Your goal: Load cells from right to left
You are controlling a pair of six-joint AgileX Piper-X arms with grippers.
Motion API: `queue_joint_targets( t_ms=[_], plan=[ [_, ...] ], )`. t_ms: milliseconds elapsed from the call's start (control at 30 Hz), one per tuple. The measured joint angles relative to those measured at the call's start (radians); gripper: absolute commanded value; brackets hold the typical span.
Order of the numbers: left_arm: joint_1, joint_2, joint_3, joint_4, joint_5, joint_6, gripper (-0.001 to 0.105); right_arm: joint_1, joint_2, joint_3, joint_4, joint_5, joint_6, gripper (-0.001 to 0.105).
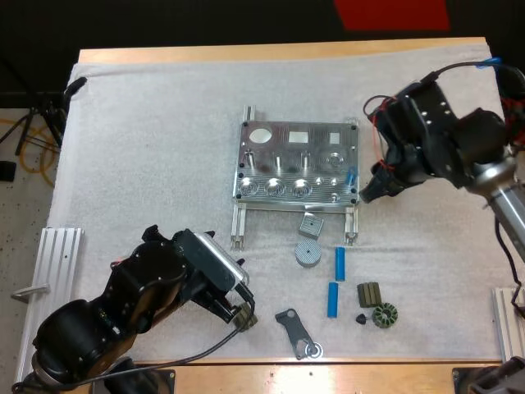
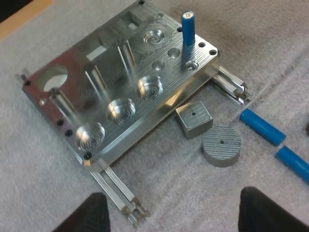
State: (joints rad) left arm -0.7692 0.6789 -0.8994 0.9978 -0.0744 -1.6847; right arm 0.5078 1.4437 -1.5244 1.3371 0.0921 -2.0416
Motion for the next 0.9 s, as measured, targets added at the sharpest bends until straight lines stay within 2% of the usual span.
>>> queue_joint_targets(
  t_ms=[233, 400, 733, 833, 900],
  plan=[
    [0.000, 0.000, 0.000, -0.001, 0.005, 0.087, 0.057, 0.000, -0.065, 0.013, 0.030, -0.020, 0.020, 0.048],
    [0.000, 0.000, 0.000, -0.006, 0.005, 0.130, 0.057, 0.000, -0.131, 0.115, 0.034, -0.042, 0.022, 0.048],
    [0.000, 0.019, 0.000, -0.021, 0.026, 0.134, 0.055, 0.000, -0.253, 0.285, 0.025, -0.044, 0.045, 0.048],
    [0.000, 0.056, 0.000, -0.026, 0.039, 0.101, 0.055, 0.000, -0.300, 0.311, 0.013, -0.044, 0.045, 0.048],
    [0.000, 0.089, 0.000, -0.028, 0.060, 0.049, 0.055, 0.000, -0.331, 0.319, 0.013, -0.044, 0.045, 0.048]
  ],
)
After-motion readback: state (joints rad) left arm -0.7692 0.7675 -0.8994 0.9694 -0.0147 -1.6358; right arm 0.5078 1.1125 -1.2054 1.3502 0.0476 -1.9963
